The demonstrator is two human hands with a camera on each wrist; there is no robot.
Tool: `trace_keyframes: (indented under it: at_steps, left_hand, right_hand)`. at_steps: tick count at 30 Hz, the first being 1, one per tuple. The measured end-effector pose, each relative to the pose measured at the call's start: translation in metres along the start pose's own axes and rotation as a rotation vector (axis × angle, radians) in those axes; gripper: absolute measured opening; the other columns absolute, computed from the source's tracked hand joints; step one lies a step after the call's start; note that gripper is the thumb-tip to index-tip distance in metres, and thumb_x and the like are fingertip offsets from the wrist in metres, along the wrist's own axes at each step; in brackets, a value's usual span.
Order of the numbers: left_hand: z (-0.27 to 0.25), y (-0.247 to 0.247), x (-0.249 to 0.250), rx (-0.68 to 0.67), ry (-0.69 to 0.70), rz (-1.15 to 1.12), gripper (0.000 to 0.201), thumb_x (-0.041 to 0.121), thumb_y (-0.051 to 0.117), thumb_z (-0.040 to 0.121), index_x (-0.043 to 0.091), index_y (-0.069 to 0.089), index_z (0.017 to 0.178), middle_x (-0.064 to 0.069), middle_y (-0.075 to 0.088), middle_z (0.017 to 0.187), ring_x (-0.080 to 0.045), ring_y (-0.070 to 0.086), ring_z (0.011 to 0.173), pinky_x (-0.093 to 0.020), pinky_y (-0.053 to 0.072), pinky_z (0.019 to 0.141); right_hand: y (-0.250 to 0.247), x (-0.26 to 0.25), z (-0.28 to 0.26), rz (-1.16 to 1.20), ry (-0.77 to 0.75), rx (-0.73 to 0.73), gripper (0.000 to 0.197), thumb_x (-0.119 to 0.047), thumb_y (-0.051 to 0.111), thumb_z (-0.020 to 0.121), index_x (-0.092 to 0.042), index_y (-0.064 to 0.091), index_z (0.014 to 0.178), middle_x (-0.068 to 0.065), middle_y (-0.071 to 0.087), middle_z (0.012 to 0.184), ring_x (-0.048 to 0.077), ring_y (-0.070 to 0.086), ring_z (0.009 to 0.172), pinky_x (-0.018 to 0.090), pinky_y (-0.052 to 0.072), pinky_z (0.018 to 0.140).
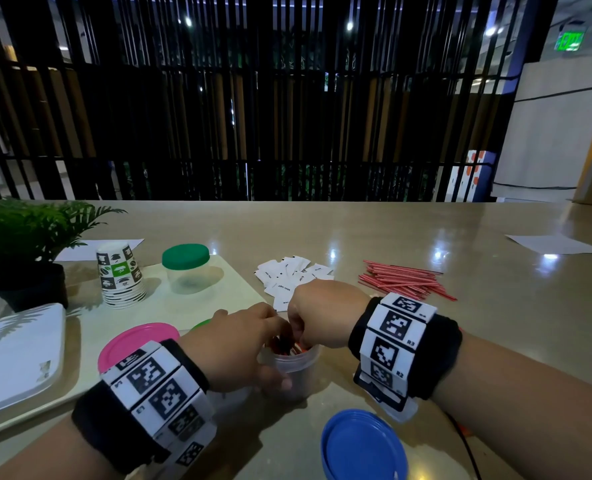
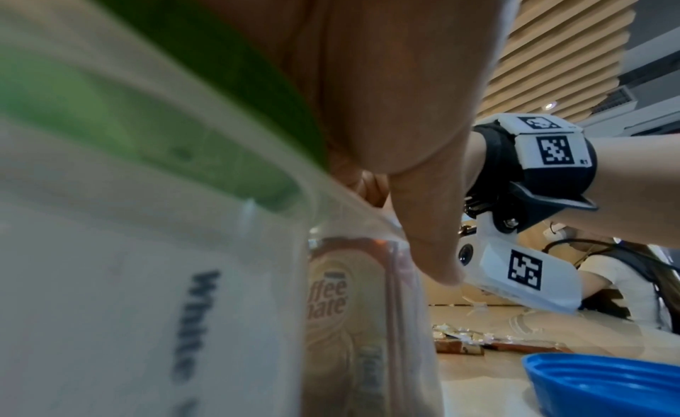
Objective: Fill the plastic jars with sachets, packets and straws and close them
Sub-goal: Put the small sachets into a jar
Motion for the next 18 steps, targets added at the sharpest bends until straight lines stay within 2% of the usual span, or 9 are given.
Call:
trace_keyframes:
  at_steps: [2,5,8,10,12,15,18]
  left_hand:
    - [0.001,0.000,0.000,0.005,-0.011,0.003,0.069,0.061,0.063,0.081,0.037,0.037,0.141,0.012,0.039,0.140,-0.014,0.044,0.123,-0.039,0.032,0.108]
    - [0.000,0.000,-0.002,0.036,-0.036,-0.007,0.078,0.061,0.063,0.080,0.037,0.027,0.145,0.012,0.036,0.147,-0.013,0.034,0.137,-0.052,0.013,0.117]
    - [-0.007,-0.005,-0.010,0.069,-0.079,0.023,0.095,0.066,0.064,0.076,0.039,0.010,0.150,0.012,0.025,0.156,-0.012,0.022,0.144,-0.054,0.005,0.118]
    - [-0.016,-0.009,-0.022,0.069,-0.118,0.025,0.103,0.070,0.065,0.073,0.040,0.004,0.151,0.011,0.023,0.158,-0.013,0.022,0.144,-0.050,0.010,0.119]
    - [-0.029,-0.013,-0.035,0.067,-0.149,0.006,0.110,0.071,0.067,0.069,0.040,0.000,0.150,0.011,0.024,0.158,-0.013,0.028,0.142,-0.043,0.020,0.119]
    - [-0.052,-0.016,-0.056,0.092,-0.177,-0.034,0.117,0.071,0.071,0.065,0.040,-0.002,0.151,0.012,0.023,0.157,-0.010,0.037,0.134,-0.031,0.035,0.111]
    - [-0.067,-0.011,-0.077,0.079,-0.218,-0.034,0.116,0.073,0.070,0.063,0.040,0.000,0.151,0.013,0.023,0.155,-0.009,0.038,0.132,-0.030,0.039,0.107]
  right_hand:
    - [0.000,0.001,0.000,-0.012,-0.006,0.000,0.010,-0.015,0.060,0.086,-0.017,0.069,0.086,0.003,0.066,0.087,0.019,0.055,0.074,0.023,0.037,0.054]
    - [-0.001,0.003,0.000,-0.007,-0.021,0.008,0.009,-0.017,0.060,0.086,-0.020,0.068,0.084,-0.001,0.062,0.083,0.017,0.054,0.074,0.022,0.034,0.052]
    - [-0.002,0.004,0.000,0.022,-0.036,0.019,0.010,-0.021,0.061,0.087,-0.019,0.071,0.087,-0.002,0.063,0.084,0.015,0.055,0.075,0.022,0.036,0.055]
    - [-0.003,0.006,0.000,0.068,-0.032,0.020,0.012,-0.026,0.060,0.090,-0.020,0.070,0.088,-0.004,0.064,0.086,0.014,0.056,0.077,0.023,0.038,0.058]
    - [-0.009,0.007,0.000,0.137,-0.023,0.029,0.018,-0.034,0.056,0.093,-0.022,0.066,0.084,-0.009,0.060,0.080,0.009,0.054,0.073,0.022,0.036,0.056]
    - [-0.024,-0.004,0.003,0.246,-0.056,0.081,0.025,-0.042,0.053,0.094,-0.023,0.055,0.077,-0.010,0.053,0.075,0.005,0.047,0.067,0.024,0.033,0.056]
    - [-0.036,-0.028,0.006,0.337,-0.108,0.127,0.023,-0.046,0.058,0.089,-0.024,0.056,0.087,-0.010,0.053,0.083,0.007,0.049,0.075,0.027,0.039,0.064]
Point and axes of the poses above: each hand's wrist, its own z-axis towards the middle knuckle, its own y-axis out of the palm, x = y × z, the point moved 7 cm from there along z, towards the middle knuckle
